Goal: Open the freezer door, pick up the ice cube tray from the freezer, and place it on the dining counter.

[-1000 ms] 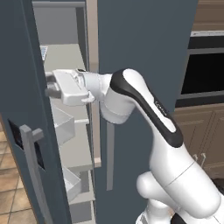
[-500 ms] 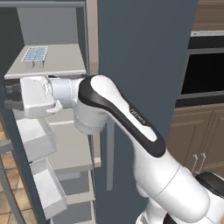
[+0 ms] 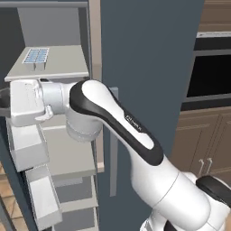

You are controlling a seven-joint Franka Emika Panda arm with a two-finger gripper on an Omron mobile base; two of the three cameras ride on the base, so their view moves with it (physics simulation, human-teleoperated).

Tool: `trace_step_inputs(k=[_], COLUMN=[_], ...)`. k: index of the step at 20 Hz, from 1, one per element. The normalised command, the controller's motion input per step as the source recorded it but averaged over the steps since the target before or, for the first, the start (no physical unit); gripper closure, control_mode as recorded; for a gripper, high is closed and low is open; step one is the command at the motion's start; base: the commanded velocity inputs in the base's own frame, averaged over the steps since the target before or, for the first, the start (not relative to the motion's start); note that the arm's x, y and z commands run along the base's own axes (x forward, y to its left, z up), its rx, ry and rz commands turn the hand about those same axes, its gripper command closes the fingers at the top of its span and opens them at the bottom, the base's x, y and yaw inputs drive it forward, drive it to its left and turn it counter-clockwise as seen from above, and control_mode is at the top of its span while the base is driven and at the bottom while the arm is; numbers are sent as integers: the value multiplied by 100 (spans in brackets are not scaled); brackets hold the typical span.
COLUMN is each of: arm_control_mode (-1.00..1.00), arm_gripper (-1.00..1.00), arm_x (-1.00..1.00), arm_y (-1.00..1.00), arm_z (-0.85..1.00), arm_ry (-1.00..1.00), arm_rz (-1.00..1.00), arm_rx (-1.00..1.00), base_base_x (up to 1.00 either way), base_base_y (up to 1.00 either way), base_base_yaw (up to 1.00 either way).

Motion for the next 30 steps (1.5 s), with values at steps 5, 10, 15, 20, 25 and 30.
trace_step_inputs(k=[5, 10, 15, 20, 25, 30], arm_control_mode=[-100, -100, -100, -100, -100, -100], arm_gripper=[-100, -100, -100, -100, -100, -100], arm_x=[10, 22, 20, 2, -29, -28], arm_y=[52, 69, 75, -2, -95, -100], arm_z=[-2, -5, -7, 0, 21, 30], arm_ry=[0, 0, 1, 1, -1, 0], arm_rz=[-2, -5, -6, -9, -6, -12], arm_rx=[-2, -4, -5, -1, 0, 0], base_base_x=[0, 0, 0, 0, 0, 0], base_base_y=[0, 0, 0, 0, 0, 0], base_base_yaw=[0, 0, 0, 0, 0, 0])
